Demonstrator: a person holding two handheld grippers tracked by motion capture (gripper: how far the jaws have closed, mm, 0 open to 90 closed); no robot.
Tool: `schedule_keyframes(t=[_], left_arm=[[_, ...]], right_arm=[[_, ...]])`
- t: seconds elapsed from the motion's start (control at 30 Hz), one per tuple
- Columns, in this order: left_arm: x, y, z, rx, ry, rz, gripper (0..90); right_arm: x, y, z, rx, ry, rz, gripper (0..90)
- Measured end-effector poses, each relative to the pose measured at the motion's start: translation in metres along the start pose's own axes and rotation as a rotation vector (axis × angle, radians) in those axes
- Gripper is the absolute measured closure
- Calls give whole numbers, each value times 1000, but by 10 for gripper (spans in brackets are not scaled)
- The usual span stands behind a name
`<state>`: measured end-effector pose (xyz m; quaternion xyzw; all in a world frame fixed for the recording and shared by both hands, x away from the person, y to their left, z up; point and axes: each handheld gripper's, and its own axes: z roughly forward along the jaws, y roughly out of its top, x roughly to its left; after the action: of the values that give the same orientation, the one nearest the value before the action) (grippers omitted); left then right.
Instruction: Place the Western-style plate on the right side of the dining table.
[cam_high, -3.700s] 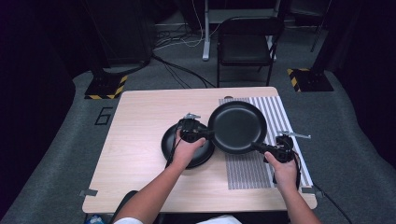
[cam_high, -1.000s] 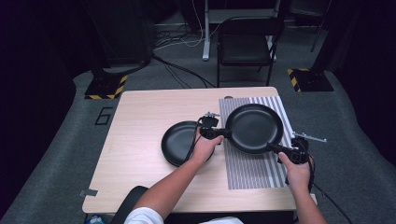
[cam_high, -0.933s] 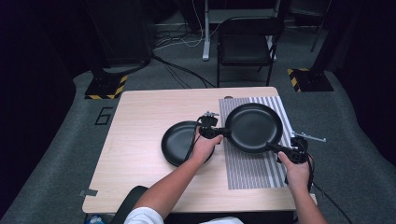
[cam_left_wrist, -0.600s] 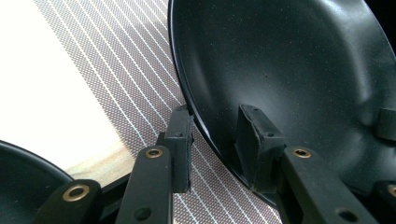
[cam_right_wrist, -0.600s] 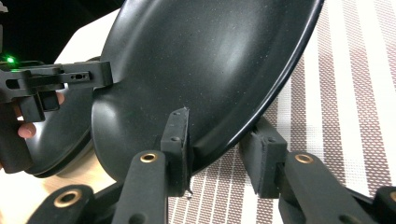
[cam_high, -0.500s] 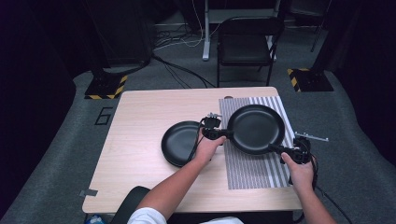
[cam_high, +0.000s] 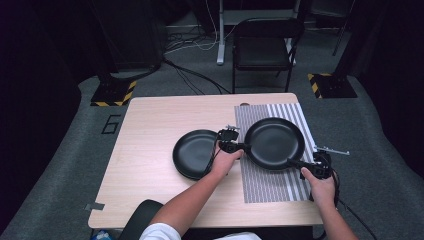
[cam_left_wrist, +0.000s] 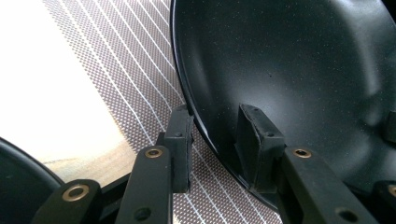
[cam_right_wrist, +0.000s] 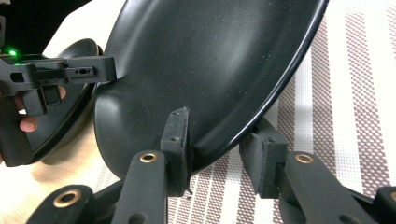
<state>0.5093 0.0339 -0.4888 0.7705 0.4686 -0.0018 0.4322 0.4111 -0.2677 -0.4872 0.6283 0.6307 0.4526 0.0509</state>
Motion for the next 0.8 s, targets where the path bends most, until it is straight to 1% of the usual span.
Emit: schedule_keyframes(t=[0.1, 0.13, 0.23, 0.4, 0.43, 0.53, 0.57, 0.6, 0.77, 0.8], left_arm=[[0, 0, 2, 7, 1, 2, 661], [0, 0, 3, 10, 8, 5, 661], [2, -1, 6, 16, 13, -3, 661], [3, -1, 10, 22, 17, -12, 661], [3, -1, 11, 24, 17, -15, 661], [1, 0, 14, 26, 20, -19, 659], [1, 0, 16, 23, 19, -19, 658], [1, 0, 16, 29, 24, -16, 659], [0, 2, 20, 38, 32, -18, 658], [0, 2, 20, 36, 34, -25, 658]], right_arm=[[-5, -2, 1, 9, 7, 14, 635], [-6, -2, 2, 11, 12, 20, 635], [-7, -2, 5, 14, 8, 19, 635], [-10, -3, 8, 26, 5, 35, 634], [-12, -2, 9, 24, 9, 33, 633], [-15, -1, 10, 23, 3, 44, 633], [-16, -1, 10, 23, -1, 48, 633], [-17, -1, 10, 23, -2, 52, 633], [-20, 0, 12, 22, -6, 60, 634], [-21, 1, 12, 19, -7, 55, 633]])
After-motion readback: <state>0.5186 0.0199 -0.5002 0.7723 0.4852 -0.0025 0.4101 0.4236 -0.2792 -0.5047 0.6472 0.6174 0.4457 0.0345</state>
